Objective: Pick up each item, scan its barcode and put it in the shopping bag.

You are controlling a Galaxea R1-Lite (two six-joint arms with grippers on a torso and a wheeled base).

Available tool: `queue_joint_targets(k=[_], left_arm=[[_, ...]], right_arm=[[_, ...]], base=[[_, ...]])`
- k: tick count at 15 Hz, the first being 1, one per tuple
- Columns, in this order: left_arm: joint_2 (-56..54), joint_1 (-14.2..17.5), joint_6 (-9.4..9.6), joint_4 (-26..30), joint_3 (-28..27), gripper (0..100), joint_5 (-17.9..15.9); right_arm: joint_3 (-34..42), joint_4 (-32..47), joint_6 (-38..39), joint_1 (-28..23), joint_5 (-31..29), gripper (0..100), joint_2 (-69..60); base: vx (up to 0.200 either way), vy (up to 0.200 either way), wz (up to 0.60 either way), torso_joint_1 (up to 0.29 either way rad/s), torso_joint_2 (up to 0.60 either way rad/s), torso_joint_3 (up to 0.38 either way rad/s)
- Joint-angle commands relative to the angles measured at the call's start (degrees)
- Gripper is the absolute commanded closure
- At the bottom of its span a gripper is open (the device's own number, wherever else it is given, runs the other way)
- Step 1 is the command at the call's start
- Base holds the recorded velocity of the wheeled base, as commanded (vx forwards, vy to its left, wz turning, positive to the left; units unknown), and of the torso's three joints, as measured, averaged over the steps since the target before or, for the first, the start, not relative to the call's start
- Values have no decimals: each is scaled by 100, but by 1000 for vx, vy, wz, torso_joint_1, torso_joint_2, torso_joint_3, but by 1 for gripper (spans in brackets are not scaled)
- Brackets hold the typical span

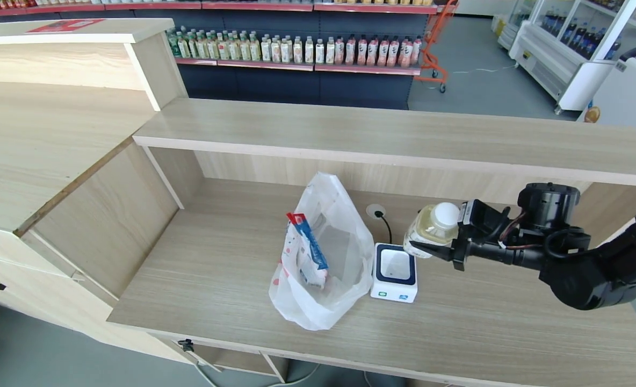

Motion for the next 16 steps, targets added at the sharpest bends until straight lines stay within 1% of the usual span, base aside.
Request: queue_joint_targets(k=[1, 6, 9, 15, 16], left_arm=[[-2, 0, -4, -4, 1, 0, -2], [-2, 0, -4, -4, 1, 0, -2], [-2, 0, -4, -4, 1, 0, -2], [-2, 0, -4, -4, 1, 0, -2], [-2, 0, -4, -4, 1, 0, -2]], right_arm=[[65, -4, -64, -14, 26, 100, 67], [135, 5, -750, -14, 308, 100, 234], [144, 14, -1163, 47, 325, 100, 401], [-85, -74, -1330, 126, 387, 100, 788], [-340, -83, -1347, 162, 387, 100, 981]], base=[[0, 0, 0, 0, 0, 0], [0, 0, 0, 0, 0, 0], [0, 0, 0, 0, 0, 0], [0, 0, 0, 0, 0, 0], [0, 0, 0, 0, 0, 0]])
